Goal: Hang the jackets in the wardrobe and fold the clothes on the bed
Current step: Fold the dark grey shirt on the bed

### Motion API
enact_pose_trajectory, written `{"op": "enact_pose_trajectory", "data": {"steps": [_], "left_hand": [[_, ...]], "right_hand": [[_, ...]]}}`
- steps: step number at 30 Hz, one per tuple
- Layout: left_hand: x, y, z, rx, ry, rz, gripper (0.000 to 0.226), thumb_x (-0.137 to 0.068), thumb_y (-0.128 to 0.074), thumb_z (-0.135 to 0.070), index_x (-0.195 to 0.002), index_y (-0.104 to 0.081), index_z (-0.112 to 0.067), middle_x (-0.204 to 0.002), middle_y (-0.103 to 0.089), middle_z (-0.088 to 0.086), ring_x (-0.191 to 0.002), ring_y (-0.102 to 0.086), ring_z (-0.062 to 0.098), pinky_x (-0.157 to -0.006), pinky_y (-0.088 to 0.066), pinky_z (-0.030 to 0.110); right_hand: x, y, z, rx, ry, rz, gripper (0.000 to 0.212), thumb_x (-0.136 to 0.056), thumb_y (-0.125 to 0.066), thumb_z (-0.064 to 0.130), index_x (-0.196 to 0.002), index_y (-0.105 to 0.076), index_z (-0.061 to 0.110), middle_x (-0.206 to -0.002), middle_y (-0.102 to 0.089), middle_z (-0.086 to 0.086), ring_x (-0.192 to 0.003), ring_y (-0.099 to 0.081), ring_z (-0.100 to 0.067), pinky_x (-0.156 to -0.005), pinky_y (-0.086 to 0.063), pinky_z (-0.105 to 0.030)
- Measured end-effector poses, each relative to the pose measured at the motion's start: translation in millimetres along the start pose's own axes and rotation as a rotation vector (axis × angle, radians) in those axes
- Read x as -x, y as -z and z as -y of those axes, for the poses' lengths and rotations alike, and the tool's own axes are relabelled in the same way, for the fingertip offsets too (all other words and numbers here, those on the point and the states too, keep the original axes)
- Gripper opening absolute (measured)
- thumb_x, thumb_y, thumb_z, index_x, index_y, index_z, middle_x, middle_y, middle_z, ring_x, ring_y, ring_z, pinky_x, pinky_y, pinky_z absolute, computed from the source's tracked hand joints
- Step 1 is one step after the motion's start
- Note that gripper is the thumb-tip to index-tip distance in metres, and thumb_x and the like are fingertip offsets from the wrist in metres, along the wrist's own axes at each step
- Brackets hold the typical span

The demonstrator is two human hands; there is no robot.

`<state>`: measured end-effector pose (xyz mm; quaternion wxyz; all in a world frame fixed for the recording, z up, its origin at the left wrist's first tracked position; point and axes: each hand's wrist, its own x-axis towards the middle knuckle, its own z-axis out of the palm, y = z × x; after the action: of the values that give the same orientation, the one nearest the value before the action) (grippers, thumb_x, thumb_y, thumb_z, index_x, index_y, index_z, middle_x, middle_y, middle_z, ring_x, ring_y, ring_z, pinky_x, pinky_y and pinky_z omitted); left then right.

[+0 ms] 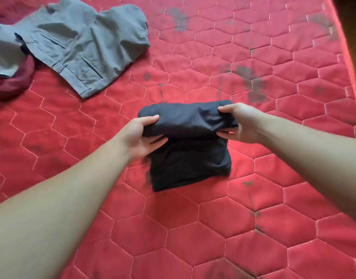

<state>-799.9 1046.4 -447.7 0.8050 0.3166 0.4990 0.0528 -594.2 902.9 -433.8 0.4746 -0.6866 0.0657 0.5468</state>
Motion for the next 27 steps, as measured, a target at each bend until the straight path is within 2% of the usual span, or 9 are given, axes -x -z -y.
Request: {"op": "enact_pose_trajectory", "data": {"steps": [5,11,14,16,18,21,23,25,27], "left_hand": [[4.1,35.4,55.4,0.053,0.111,0.077,0.033,-0.070,-0.069,-0.011,-0.102,-0.068,-0.019,-0.098,-0.073,-0.001,-0.090,-0.070,0.016,-0.086,-0.054,0.036],[-2.0,46.1,106.0,-0.141,0.169,-0.032,0.035,-0.086,-0.058,0.005,-0.111,-0.063,-0.019,-0.100,-0.073,-0.002,-0.093,-0.065,0.014,-0.080,-0.051,0.032],[-7.6,45.2,105.9,-0.230,0.197,-0.058,0.032,-0.085,-0.065,-0.006,-0.113,-0.062,-0.020,-0.107,-0.071,-0.003,-0.097,-0.064,0.014,-0.078,-0.051,0.034],[-8.1,42.7,98.8,-0.242,0.228,-0.060,0.025,-0.083,-0.070,-0.027,-0.108,-0.066,-0.027,-0.105,-0.073,-0.010,-0.098,-0.066,0.011,-0.076,-0.051,0.033],[-9.8,40.3,91.1,-0.256,0.192,-0.102,0.031,-0.082,-0.072,-0.036,-0.110,-0.068,-0.024,-0.101,-0.075,-0.008,-0.093,-0.071,0.013,-0.071,-0.054,0.029],[-10.0,38.0,78.4,-0.251,0.125,-0.105,0.038,-0.079,-0.076,-0.024,-0.112,-0.069,-0.007,-0.094,-0.076,0.003,-0.080,-0.074,0.015,-0.058,-0.055,0.022],[-7.2,38.6,66.8,-0.188,0.176,-0.036,0.044,-0.067,-0.079,-0.031,-0.104,-0.073,-0.009,-0.094,-0.076,0.003,-0.076,-0.074,0.015,-0.055,-0.055,0.022],[-5.5,41.0,55.7,-0.155,0.246,0.073,0.040,-0.060,-0.079,-0.040,-0.093,-0.079,-0.017,-0.102,-0.075,0.002,-0.081,-0.073,0.016,-0.063,-0.059,0.028],[-3.5,42.3,46.5,-0.128,0.265,0.165,0.032,-0.064,-0.075,-0.040,-0.089,-0.080,-0.021,-0.106,-0.073,0.001,-0.088,-0.072,0.017,-0.080,-0.059,0.034]], "right_hand": [[-9.1,16.4,-54.1,0.101,-0.101,0.051,0.014,-0.092,-0.059,0.016,-0.105,-0.061,0.019,-0.096,-0.068,-0.001,-0.078,-0.064,-0.012,-0.056,-0.050,-0.026],[-17.8,30.5,-110.9,0.303,-0.131,-0.001,0.013,-0.093,-0.058,0.009,-0.098,-0.065,0.017,-0.093,-0.068,-0.008,-0.074,-0.064,-0.017,-0.062,-0.052,-0.029],[-19.9,31.2,-109.9,0.415,-0.064,0.033,0.012,-0.087,-0.066,0.019,-0.098,-0.069,0.016,-0.096,-0.073,-0.008,-0.077,-0.067,-0.018,-0.066,-0.056,-0.030],[-19.7,30.1,-101.3,0.444,-0.027,0.058,0.026,-0.082,-0.071,0.039,-0.098,-0.071,0.018,-0.089,-0.075,0.002,-0.070,-0.068,-0.010,-0.060,-0.053,-0.025],[-23.0,27.9,-92.9,0.470,0.010,0.028,0.035,-0.078,-0.071,0.050,-0.095,-0.073,0.019,-0.078,-0.073,0.008,-0.063,-0.065,-0.008,-0.058,-0.049,-0.024],[-31.8,25.8,-84.4,0.449,0.039,0.019,0.029,-0.080,-0.074,0.034,-0.100,-0.072,0.013,-0.074,-0.073,0.006,-0.060,-0.066,-0.008,-0.055,-0.049,-0.022],[-35.8,26.1,-80.3,0.356,-0.029,0.075,0.035,-0.079,-0.075,0.035,-0.105,-0.070,0.012,-0.087,-0.076,0.000,-0.079,-0.070,-0.017,-0.070,-0.057,-0.031],[-34.3,23.9,-76.2,0.262,-0.125,0.145,0.039,-0.079,-0.075,0.038,-0.109,-0.069,0.013,-0.098,-0.076,-0.004,-0.092,-0.071,-0.021,-0.083,-0.057,-0.037],[-28.7,18.4,-70.2,0.156,-0.127,0.187,0.034,-0.082,-0.072,0.027,-0.112,-0.067,0.010,-0.098,-0.076,-0.006,-0.086,-0.073,-0.019,-0.069,-0.060,-0.032]]}}
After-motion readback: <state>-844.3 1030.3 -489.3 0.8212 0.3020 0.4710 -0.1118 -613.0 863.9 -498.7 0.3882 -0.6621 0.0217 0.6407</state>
